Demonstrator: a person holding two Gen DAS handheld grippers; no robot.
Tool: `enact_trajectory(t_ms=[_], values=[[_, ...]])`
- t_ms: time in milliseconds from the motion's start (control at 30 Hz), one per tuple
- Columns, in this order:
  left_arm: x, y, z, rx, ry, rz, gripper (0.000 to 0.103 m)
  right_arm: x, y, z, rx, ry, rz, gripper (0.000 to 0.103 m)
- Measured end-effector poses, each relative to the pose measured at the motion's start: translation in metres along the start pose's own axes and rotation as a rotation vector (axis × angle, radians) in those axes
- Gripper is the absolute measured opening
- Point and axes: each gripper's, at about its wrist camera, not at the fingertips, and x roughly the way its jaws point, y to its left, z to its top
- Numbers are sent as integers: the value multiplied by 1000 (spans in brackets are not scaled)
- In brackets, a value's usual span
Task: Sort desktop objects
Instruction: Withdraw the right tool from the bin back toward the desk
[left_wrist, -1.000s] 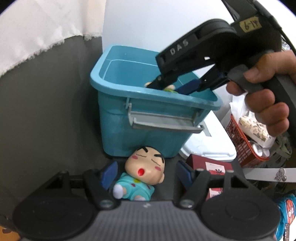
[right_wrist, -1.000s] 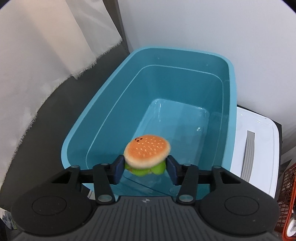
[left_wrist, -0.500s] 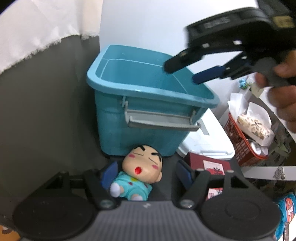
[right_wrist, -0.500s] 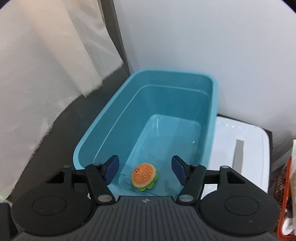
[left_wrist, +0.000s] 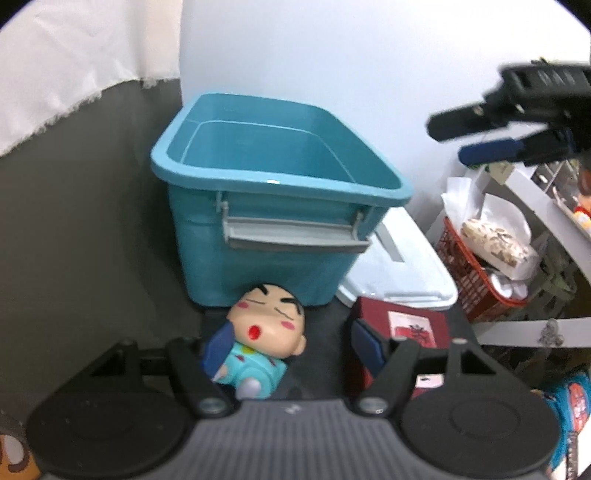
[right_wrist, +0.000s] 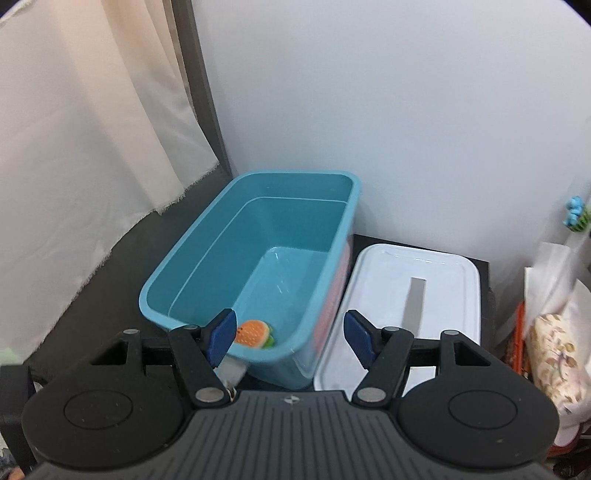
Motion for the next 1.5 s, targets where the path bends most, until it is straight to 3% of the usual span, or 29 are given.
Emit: enact_trajectory(t_ms=[433,733,1233,1500], values=[[0,-13,-2,31,7,-7,73,-56,-40,-73,39,-72,-53,69],[2,-19,-5,46,14,-6,73,-67,-61,-129,123,-123,-87,71],[-7,-36,-16,60,20,-5,73,-53,-58,-178,153,-119,-79,71],[-7,-46,-17,78,29,11,73,-60,-55,-185,168,-120,-75,71]])
